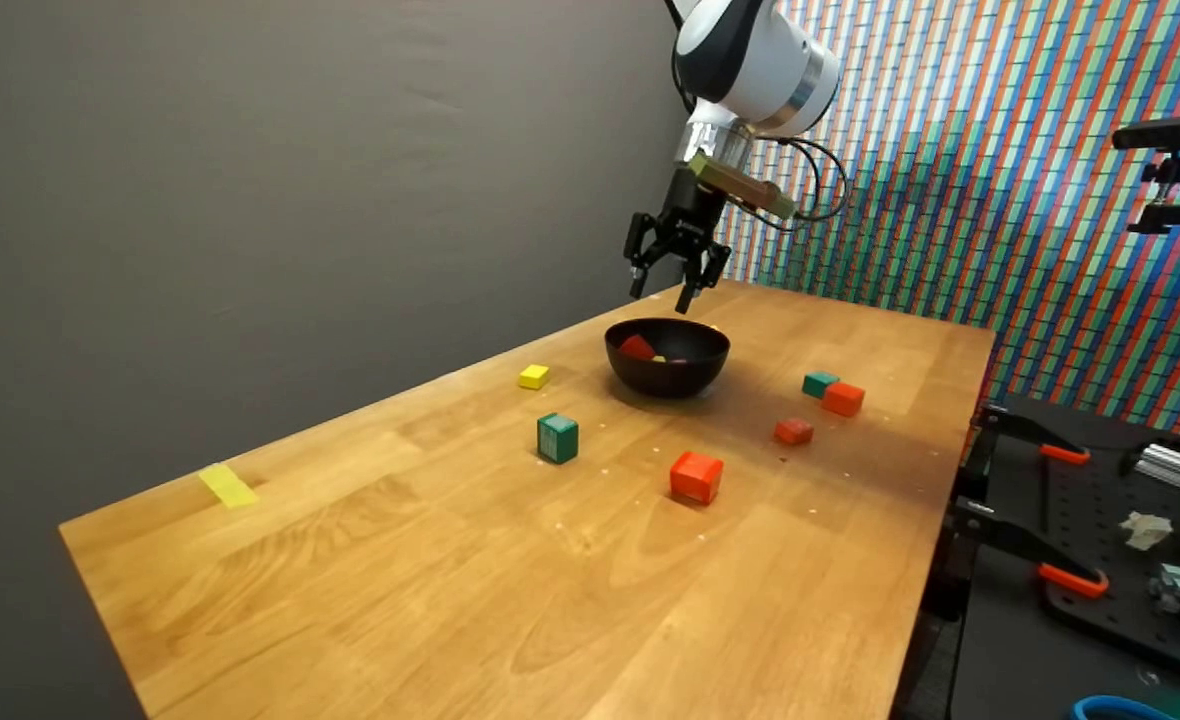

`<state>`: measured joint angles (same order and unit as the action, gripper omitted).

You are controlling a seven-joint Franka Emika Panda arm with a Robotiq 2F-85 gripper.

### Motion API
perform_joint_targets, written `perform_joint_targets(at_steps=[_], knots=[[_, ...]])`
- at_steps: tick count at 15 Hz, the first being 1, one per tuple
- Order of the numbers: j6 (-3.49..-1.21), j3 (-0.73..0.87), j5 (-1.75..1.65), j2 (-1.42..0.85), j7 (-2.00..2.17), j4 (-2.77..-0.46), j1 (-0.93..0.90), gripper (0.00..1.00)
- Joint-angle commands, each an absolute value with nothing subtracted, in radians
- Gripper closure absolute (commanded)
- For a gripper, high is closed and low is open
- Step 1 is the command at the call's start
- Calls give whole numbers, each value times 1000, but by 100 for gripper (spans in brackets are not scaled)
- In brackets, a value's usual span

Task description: Take the blocks out of the bowl and put them on the table

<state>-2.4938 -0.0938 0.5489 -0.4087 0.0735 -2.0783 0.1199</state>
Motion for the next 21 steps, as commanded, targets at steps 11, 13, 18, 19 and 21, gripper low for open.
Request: perform_joint_targets(at_steps=[11,13,18,19,21], knots=[[-2388,-24,403,-556,134,-2036,85,64],[-2390,-24,392,-558,137,-2031,83,79],[-2405,-32,380,-558,133,-2010,66,83],[-2403,-35,381,-552,128,-2008,65,83],[-2391,-45,398,-516,117,-2013,72,83]])
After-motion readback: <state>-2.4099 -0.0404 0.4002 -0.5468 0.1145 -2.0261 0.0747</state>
